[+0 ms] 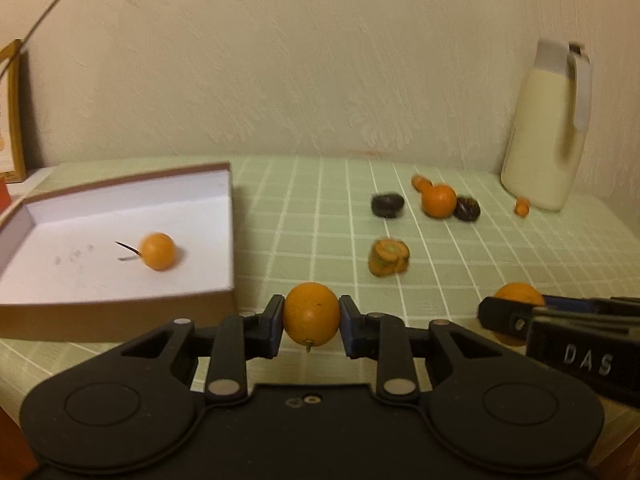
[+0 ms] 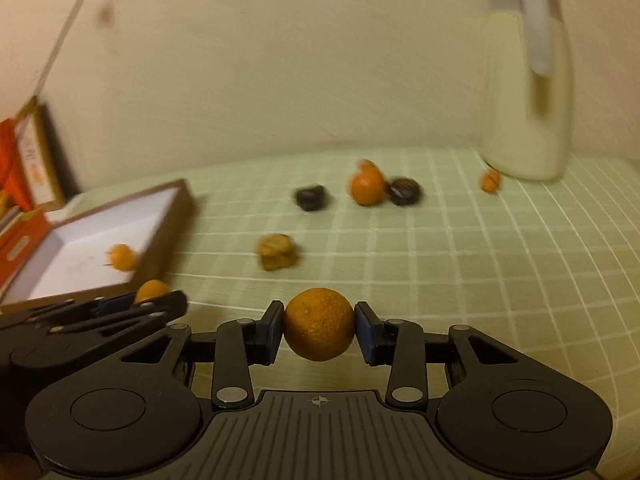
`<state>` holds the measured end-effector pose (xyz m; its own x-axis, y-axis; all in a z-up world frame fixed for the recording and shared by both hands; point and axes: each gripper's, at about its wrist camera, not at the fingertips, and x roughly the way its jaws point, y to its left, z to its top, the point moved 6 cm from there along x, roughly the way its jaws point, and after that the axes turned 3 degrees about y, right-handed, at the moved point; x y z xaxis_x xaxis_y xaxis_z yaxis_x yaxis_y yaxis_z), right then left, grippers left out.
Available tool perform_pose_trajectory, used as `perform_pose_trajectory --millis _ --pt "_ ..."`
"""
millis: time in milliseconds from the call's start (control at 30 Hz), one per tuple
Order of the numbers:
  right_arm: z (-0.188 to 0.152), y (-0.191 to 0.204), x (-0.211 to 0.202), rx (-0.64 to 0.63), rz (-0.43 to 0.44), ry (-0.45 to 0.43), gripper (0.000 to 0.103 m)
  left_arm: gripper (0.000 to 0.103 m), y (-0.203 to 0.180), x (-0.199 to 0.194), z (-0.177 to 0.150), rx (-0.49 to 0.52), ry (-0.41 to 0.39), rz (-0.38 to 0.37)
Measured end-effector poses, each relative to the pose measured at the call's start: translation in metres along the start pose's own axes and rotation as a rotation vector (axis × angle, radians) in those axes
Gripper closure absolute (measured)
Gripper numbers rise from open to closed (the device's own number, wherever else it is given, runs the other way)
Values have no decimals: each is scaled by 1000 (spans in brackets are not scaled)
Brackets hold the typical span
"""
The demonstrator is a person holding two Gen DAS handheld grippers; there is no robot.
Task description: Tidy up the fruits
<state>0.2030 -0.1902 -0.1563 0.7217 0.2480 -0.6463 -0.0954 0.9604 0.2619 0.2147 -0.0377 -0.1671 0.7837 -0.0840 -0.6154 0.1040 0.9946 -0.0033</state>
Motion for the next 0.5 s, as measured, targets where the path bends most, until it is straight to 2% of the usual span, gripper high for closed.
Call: perform_pose_trajectory --millis 233,500 --pt "18 56 -23 -72 104 -67 64 84 37 -44 16 -2 -61 50" --pt "27 121 -51 -154 216 -138 64 84 93 -89 21 -66 -87 133"
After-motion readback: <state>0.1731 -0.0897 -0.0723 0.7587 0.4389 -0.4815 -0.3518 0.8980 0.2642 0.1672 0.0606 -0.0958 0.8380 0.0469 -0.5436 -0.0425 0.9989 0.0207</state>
